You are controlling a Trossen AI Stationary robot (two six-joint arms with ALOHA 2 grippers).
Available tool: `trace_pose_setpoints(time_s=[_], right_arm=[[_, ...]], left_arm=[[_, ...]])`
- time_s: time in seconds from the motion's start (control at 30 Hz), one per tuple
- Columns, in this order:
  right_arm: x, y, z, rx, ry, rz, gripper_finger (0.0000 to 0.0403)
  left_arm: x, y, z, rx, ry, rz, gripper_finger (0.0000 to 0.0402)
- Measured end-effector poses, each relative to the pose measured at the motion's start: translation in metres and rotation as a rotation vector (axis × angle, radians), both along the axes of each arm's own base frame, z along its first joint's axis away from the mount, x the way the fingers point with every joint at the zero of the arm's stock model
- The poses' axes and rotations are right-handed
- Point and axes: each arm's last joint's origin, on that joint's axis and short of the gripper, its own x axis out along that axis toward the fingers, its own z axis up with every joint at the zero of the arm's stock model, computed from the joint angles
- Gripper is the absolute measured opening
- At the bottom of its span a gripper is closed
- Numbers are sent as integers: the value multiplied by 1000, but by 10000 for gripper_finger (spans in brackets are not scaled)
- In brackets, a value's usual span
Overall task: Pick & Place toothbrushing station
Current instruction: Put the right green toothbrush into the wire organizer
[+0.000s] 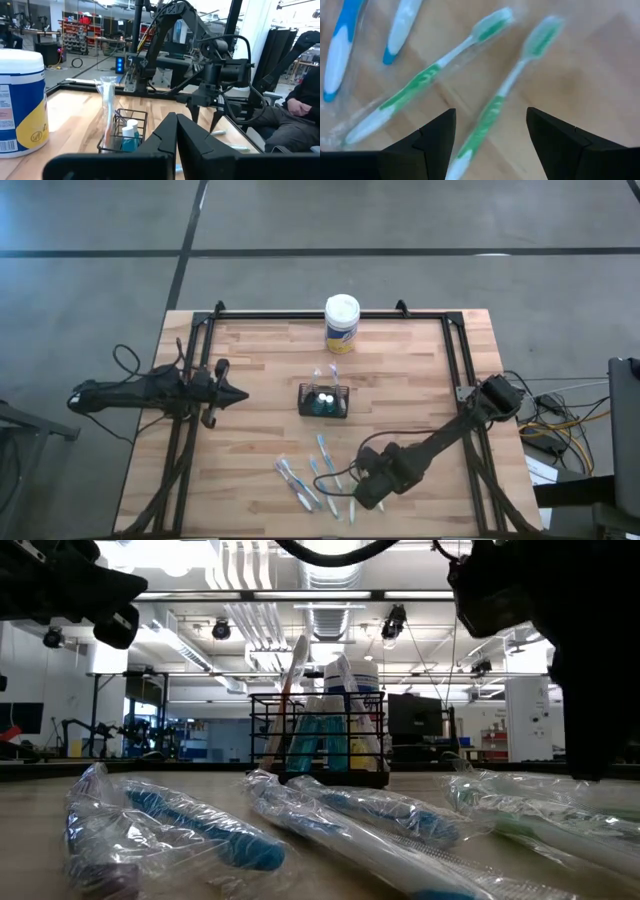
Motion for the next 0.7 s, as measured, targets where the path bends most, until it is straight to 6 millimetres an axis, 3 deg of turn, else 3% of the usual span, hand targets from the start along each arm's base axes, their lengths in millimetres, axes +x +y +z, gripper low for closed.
trace_pose_setpoints(time_s=[0.43,0.7], right_arm=[[-18,-12,-40,-10,31,35,210],[-17,-13,-47,-62,64,159,139]], left_arm=[[0,0,-1,20,5,2,12],[0,0,-2,25,21,2,12]])
